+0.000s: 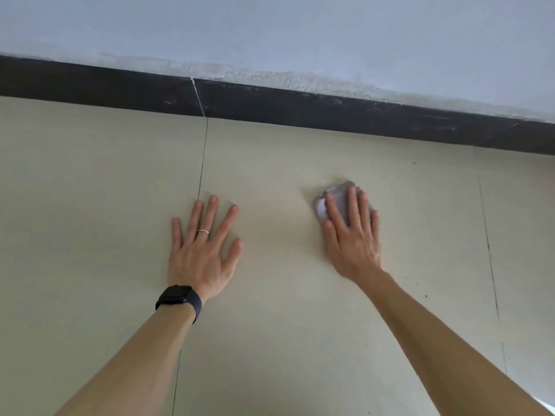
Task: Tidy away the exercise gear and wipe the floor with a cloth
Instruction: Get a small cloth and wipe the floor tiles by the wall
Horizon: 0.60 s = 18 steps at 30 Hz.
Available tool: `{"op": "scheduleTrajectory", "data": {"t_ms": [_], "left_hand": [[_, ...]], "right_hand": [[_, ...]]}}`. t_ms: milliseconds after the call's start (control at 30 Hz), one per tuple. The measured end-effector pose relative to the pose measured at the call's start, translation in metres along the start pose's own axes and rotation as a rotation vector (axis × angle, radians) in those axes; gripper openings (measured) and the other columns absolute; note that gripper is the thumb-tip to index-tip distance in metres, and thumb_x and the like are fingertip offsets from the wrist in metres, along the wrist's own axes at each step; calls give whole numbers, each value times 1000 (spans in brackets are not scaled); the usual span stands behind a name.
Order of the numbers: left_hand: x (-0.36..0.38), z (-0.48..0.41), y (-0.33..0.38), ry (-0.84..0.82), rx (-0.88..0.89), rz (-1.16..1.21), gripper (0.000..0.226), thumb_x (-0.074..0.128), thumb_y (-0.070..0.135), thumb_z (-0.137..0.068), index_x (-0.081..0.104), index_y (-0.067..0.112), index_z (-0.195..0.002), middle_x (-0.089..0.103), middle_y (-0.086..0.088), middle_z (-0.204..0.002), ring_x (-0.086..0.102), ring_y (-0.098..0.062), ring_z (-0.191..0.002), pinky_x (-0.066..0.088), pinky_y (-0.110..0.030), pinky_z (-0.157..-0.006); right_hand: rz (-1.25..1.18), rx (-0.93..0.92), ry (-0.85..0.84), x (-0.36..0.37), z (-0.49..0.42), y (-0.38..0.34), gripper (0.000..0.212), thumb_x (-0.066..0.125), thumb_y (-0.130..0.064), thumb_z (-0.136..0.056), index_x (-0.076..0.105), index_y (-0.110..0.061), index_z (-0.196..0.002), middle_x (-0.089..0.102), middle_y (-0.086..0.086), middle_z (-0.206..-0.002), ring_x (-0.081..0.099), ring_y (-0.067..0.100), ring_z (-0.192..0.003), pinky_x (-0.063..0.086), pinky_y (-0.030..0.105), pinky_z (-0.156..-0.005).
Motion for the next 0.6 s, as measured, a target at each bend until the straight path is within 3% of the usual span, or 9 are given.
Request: {"op": "scheduleTrajectory", "data": {"t_ms": [100,167,300,333,400,467,533,600], "left_hand": [[0,-2,-2,0,-11,5,64,25,60,-96,9,45,-157,0,7,-168,2,-19,-154,4,-55,-122],[2,-2,-1,-12,-14,-7,65,24,60,-96,7,45,-157,-2,7,-168,1,-19,-154,5,-55,-122],[0,-2,0,-20,-9,-16,66,25,59,-95,9,43,-157,-2,7,-168,2,-19,-154,10,-57,-121],[-1,-2,0,-24,-7,-16,66,25,59,-95,10,43,-157,-2,7,-168,3,-20,-154,10,-57,-121],[-2,-2,0,-26,-5,-8,66,26,58,-95,12,42,-157,0,6,-168,5,-20,-154,9,-57,-121],[-2,-2,1,-20,-6,-6,66,27,58,-94,14,42,-157,1,6,-168,5,-20,-154,8,-56,-121],[-1,-2,0,-15,-7,-6,66,28,58,-94,14,42,-157,1,6,-168,4,-20,-154,8,-57,-121],[-1,-3,0,-13,-6,-17,67,28,58,-94,13,42,-157,0,6,-168,3,-20,-154,8,-56,-121]], "right_hand": [[-103,231,79,-18,-38,18,54,14,-48,-106,8,-40,-159,-6,7,-169,-7,29,-155,4,58,-123],[-78,201,85,-9,-28,-5,55,15,-47,-105,11,-38,-159,-2,7,-169,-4,30,-155,4,58,-123],[147,-426,-72,15,27,-62,54,11,-50,-105,6,-42,-159,-1,2,-169,-3,27,-156,6,56,-122],[159,-487,-80,9,21,-55,54,10,-52,-105,3,-44,-158,-1,2,-169,-2,26,-156,8,56,-123],[131,-278,-49,-5,-17,-18,53,8,-55,-104,-2,-50,-155,-10,6,-168,-6,26,-155,3,55,-124],[-55,183,90,-28,-67,30,53,15,-55,-104,7,-49,-156,-9,15,-167,-6,32,-155,1,56,-123],[-175,540,241,-39,-103,45,56,25,-48,-105,21,-33,-159,7,23,-166,8,37,-154,10,58,-122],[-204,621,324,-41,-126,19,57,30,-43,-105,43,-11,-151,37,28,-154,39,40,-143,33,55,-113]]}}
Point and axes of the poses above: each hand's wrist, its own z-axis away from the middle knuckle, its own x-axis out of the palm, y = z × x, the point moved 7 cm from there along -z, towards the middle knuckle
